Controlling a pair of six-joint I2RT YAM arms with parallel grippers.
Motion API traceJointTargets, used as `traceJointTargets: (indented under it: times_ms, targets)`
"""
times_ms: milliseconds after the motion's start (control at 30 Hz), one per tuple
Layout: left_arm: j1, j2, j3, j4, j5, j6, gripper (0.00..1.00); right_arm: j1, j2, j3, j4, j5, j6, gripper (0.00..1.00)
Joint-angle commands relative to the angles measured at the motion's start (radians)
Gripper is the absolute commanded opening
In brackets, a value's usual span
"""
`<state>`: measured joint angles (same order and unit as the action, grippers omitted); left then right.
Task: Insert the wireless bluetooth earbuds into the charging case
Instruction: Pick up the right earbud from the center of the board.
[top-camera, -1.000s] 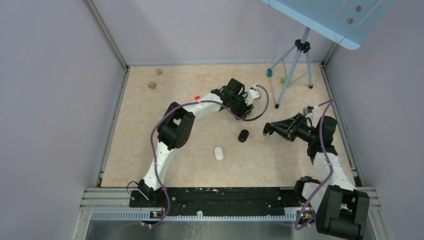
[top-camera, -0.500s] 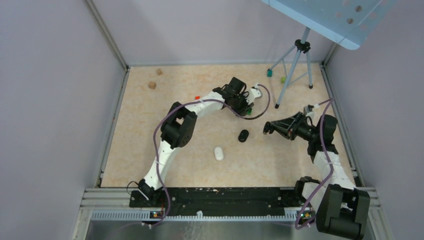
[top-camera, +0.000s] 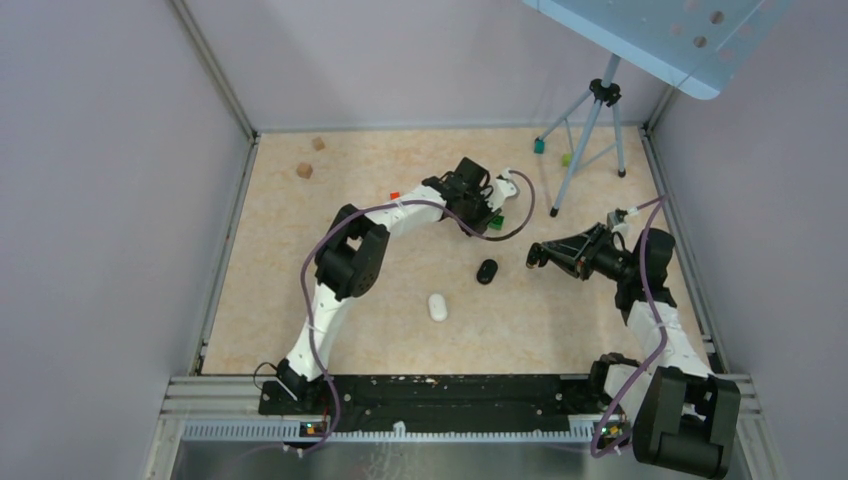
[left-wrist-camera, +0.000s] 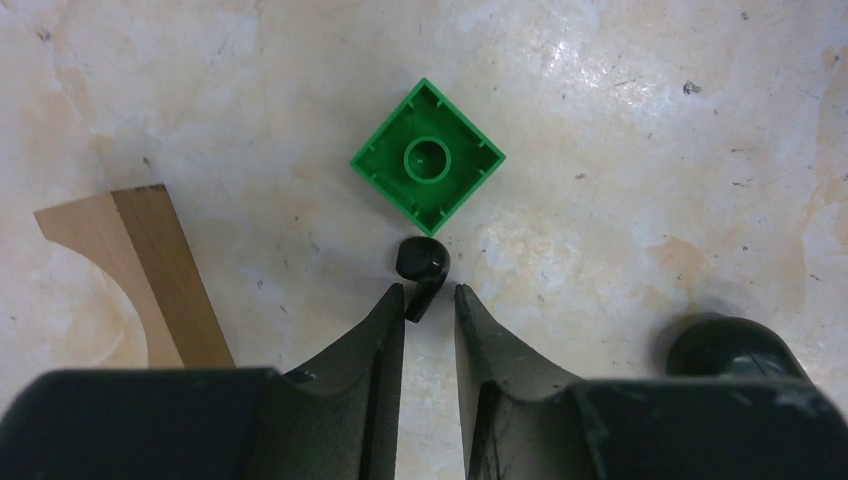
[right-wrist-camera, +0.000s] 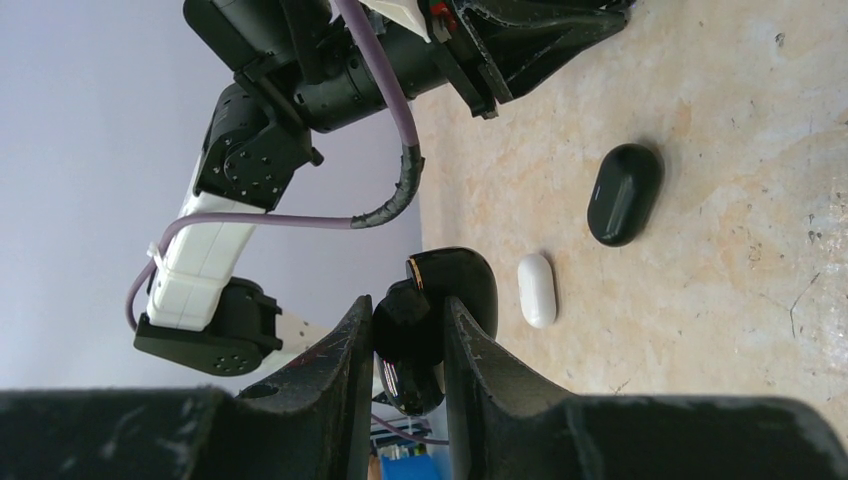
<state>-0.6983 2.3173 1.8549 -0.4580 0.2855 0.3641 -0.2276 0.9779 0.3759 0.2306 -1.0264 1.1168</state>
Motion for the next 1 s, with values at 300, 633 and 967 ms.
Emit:
traceJointTargets:
  times_ms: [300,633,967]
  targets:
    - [0.003,-0.1,-0.05,-0.009,0.015,-0.144,0.47,-0.01,-0.005,0.046,0.015,-0.023,-0.022,0.0]
    - [-0.003,-0.043,0.046,-0.015,-0.045,-0.149,0.57,-0.009,-0.001,0.044,0.02,-0.024,-0.023,0.0]
    - [-0.015,0.05,0.154,-0.086,-0.055,-0.127,0.53,-0.009,0.0,0.047,0.024,-0.025,-0.022,0.0]
